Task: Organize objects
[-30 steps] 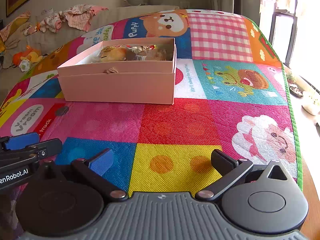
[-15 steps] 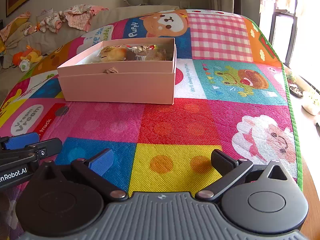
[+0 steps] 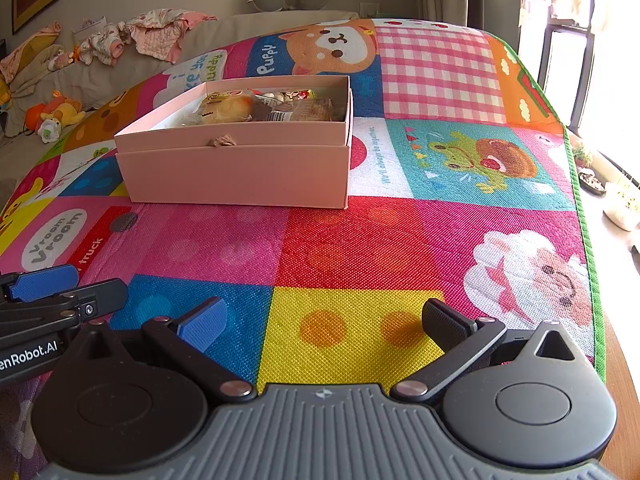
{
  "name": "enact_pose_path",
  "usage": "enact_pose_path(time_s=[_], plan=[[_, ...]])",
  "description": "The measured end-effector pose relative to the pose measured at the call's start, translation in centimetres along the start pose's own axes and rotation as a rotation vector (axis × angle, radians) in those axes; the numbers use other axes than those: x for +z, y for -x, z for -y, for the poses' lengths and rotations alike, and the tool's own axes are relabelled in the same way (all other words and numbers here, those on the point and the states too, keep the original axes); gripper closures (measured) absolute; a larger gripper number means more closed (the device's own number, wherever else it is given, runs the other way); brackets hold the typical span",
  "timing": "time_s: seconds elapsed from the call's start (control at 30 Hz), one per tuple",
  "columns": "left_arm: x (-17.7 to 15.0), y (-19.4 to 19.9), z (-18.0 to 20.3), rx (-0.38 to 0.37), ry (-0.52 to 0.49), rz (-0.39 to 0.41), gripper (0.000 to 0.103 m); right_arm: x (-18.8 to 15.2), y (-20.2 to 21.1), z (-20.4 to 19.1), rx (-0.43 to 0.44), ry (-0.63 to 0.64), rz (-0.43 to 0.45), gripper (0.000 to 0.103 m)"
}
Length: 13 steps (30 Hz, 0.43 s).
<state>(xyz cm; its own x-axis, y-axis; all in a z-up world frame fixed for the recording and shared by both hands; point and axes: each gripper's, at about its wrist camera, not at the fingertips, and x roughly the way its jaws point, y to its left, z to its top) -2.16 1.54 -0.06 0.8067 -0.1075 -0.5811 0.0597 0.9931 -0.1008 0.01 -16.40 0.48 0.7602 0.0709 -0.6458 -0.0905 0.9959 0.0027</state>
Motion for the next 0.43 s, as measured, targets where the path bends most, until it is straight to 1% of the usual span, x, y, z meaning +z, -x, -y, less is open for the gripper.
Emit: enact_pose_path(time_s=[0.03, 0.1, 0.43], plan=[[0.01, 0.00, -0.12, -0.014, 0.005, 0.000, 0.037, 0.02, -0.02, 0.01, 0.000, 0.000, 0.000, 0.000], [0.03, -0.03, -0.32, -0.031, 0.016, 0.000, 0.035, 0.01, 0.00, 0.01, 0.000, 0.000, 0.000, 0.000], [0.06, -0.14, -0.20, -0.024, 0.006, -0.002, 0.035, -0.01, 0.02, 0.01, 0.000, 0.000, 0.000, 0.000]])
